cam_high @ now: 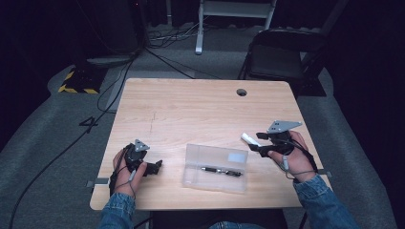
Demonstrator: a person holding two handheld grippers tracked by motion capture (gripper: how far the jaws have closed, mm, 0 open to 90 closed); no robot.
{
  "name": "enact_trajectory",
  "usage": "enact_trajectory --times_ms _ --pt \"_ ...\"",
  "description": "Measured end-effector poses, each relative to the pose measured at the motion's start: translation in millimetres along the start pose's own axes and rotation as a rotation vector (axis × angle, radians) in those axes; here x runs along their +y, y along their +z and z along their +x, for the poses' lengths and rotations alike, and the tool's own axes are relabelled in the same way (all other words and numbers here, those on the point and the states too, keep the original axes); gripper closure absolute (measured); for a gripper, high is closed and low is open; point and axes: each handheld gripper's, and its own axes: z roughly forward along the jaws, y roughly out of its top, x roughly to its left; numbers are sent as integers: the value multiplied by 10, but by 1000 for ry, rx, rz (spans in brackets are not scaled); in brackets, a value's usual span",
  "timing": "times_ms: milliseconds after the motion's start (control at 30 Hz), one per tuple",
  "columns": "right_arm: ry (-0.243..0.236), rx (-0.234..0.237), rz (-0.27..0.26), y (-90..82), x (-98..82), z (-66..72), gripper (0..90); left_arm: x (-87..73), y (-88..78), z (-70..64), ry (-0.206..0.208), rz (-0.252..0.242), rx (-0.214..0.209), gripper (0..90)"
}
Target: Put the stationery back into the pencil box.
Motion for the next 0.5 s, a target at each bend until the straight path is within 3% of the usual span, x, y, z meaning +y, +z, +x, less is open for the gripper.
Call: enact_trajectory --times_ms 100,167,200,233,267,500 --pt "32 -26 49 -36 -73 -76 362 7 6 6 -9 -2 6 1" --pt "70 -51 114 -54 -176 -154 327 14 15 15 -13 -4 7 1" --pt "70 -51 114 -54 -176 -154 327 14 15 15 -13 -4 7 1" --pt "91 -65 186 -58 -253 -211 322 17 18 18 -15 -4 8 1" --pt "100 -73 206 -57 -285 -232 322 23 19 23 -16 -1 10 1" --pt "133 -99 258 -52 -395 -340 328 36 34 30 -17 -5 11 1"
